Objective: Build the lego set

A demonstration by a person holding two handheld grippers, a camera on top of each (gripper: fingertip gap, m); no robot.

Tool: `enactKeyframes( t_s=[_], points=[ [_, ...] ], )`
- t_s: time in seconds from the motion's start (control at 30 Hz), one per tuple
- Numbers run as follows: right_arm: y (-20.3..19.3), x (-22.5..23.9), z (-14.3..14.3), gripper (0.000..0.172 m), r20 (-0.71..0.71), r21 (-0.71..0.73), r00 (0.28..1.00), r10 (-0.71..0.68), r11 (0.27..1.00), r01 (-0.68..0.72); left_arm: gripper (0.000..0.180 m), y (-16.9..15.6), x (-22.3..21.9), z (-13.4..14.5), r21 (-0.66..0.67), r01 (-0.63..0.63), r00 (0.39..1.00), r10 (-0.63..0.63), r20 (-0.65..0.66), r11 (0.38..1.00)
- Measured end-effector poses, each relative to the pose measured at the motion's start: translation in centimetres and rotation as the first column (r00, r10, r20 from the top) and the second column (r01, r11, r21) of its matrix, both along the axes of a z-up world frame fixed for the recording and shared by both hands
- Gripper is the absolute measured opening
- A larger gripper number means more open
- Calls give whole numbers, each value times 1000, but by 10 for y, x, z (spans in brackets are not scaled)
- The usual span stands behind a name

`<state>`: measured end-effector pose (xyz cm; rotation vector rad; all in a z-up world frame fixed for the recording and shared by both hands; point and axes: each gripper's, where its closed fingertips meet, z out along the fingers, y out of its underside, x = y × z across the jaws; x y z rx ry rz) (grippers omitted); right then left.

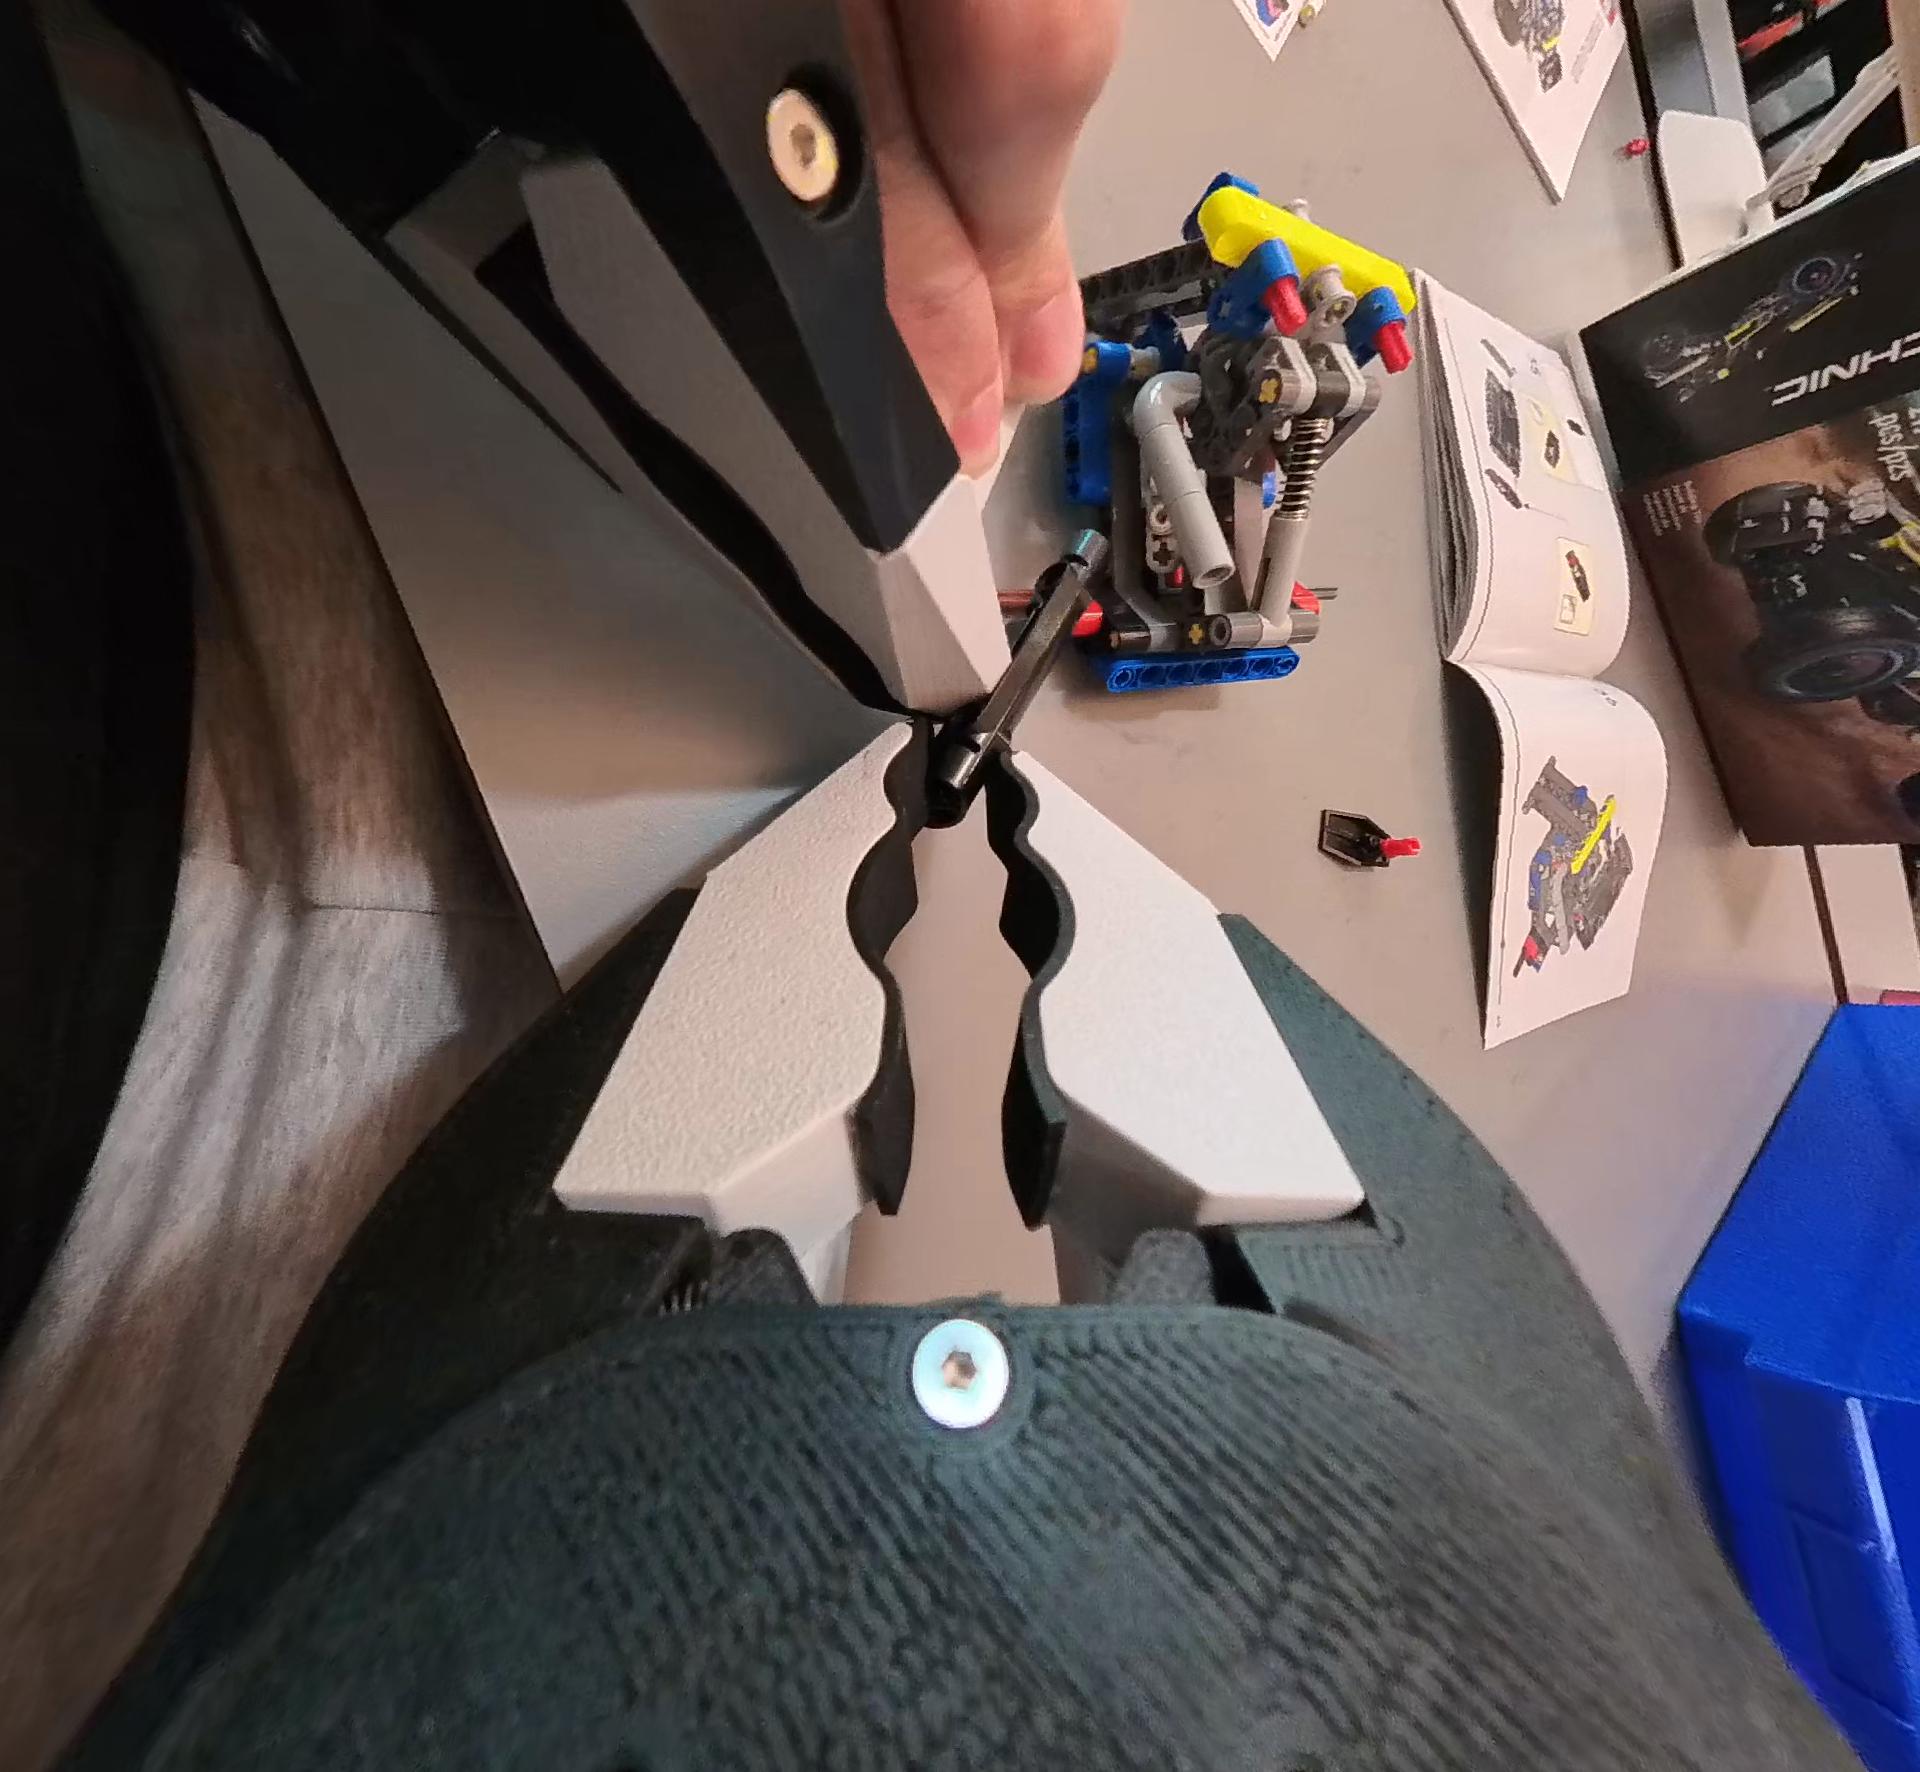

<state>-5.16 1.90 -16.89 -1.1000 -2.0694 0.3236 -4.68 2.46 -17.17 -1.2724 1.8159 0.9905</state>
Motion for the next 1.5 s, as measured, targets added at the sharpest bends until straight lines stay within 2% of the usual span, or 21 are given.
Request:
enactKeyframes(
  t_s=[0.3,0.57,0.67,0.77,0.87,0.93,0.97,1.07,1.17,1.27,1.37,1.4,1.5],
  points=[
    [0,-1,-1,8,-5,-9,1000,-5,1000,5,0,-1,0,0,2,-9,1000,9,1,1000],
    [0,-1,-1,8,-9,-11,1000,-11,1000,10,0,0,0,2,0,-15,998,15,65,1000],
    [1,0,-1,9,-15,-60,1000,-4,998,3,2,2,-2,3,12,-51,997,50,65,999],
    [2,-2,1,9,-60,-184,998,-21,983,10,3,2,-5,4,-38,-95,979,100,177,995],
    [3,-1,1,8,-82,-327,996,-26,945,-2,1,-3,-11,14,-17,-162,941,160,297,987],
    [11,2,2,8,-87,-382,994,-61,924,23,4,-9,-19,29,-38,-203,890,200,409,979],
    [10,4,2,8,-87,-430,994,-62,903,19,6,-12,-24,36,-75,-224,842,232,486,972],
    [8,11,4,8,-65,-585,995,-77,811,24,14,-18,-36,34,-255,-242,678,351,646,936],
    [9,12,20,8,-111,-732,983,-145,681,18,18,-24,-28,35,-311,-152,587,339,735,938],
    [-9,18,49,7,-165,-914,980,-114,391,-109,31,-24,-22,35,-320,-135,563,338,754,938],
    [-12,23,71,7,-205,-972,971,-122,145,-187,49,-22,-13,41,-304,-108,563,310,766,947],
    [-14,25,72,7,-193,-979,975,-108,83,-184,53,-22,-11,46,-294,-94,564,295,772,951],
    [-27,30,68,7,-155,-988,987,-35,-16,-155,68,-20,-4,56,-292,-50,561,269,783,955]
  ],
)
